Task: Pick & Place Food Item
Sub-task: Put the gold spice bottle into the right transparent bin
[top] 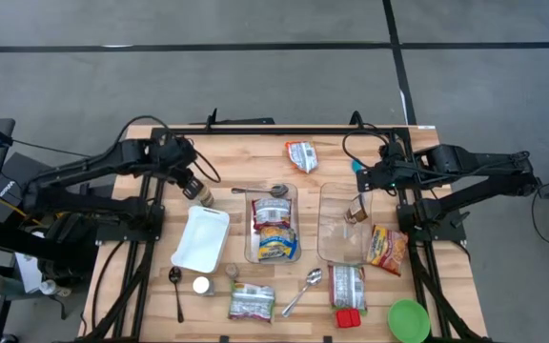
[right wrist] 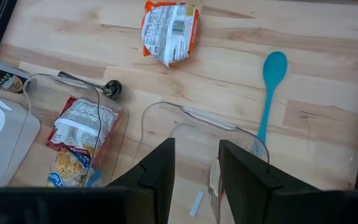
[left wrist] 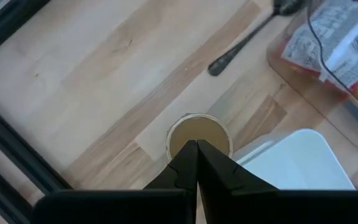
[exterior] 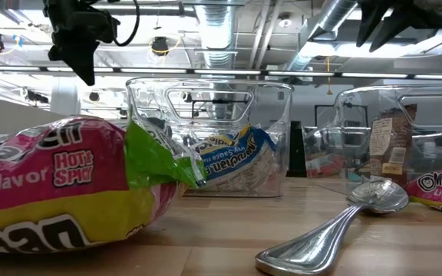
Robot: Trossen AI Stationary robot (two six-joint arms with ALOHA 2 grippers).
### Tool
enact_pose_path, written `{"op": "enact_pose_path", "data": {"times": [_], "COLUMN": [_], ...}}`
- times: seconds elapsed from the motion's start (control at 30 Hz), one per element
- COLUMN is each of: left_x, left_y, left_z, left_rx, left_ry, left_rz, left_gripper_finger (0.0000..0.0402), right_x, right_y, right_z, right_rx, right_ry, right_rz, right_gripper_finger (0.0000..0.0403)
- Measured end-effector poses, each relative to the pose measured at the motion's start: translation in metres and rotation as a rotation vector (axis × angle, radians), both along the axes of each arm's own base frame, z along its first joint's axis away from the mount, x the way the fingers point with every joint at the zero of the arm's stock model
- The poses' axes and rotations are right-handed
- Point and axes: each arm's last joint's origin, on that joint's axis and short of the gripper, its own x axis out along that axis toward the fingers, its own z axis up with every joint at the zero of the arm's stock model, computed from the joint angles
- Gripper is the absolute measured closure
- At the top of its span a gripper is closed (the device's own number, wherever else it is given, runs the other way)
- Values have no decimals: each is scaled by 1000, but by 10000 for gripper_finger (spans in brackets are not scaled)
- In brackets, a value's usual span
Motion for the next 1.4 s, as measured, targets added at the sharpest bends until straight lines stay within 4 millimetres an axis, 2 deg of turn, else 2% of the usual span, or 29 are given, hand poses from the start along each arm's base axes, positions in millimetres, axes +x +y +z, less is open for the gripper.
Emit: {"op": "enact_pose_path", "data": {"times": [0.4, 0.63, 0.8, 0.97, 1.27, 1.4], "left_x": [7, 9, 9, 9, 8, 9], "left_y": [2, 2, 2, 2, 2, 3], "left_z": [1, 0, 0, 0, 0, 0], "left_rx": [31, 22, 17, 0, -36, -37], "left_ry": [-18, -20, -24, -36, -62, -75], "left_rz": [-139, -121, -108, -67, 47, 84], "left_gripper_finger": [402, 399, 379, 321, 150, 91], "right_x": [0, 0, 0, 0, 0, 0], "right_y": [0, 0, 0, 0, 0, 0], "right_z": [0, 0, 0, 0, 0, 0], "right_rx": [-16, -26, -26, -27, -27, -26], "right_ry": [-1, 7, 7, 8, 8, 8], "right_rz": [-7, 11, 12, 13, 13, 13], "right_gripper_finger": [284, 284, 284, 284, 284, 284]}}
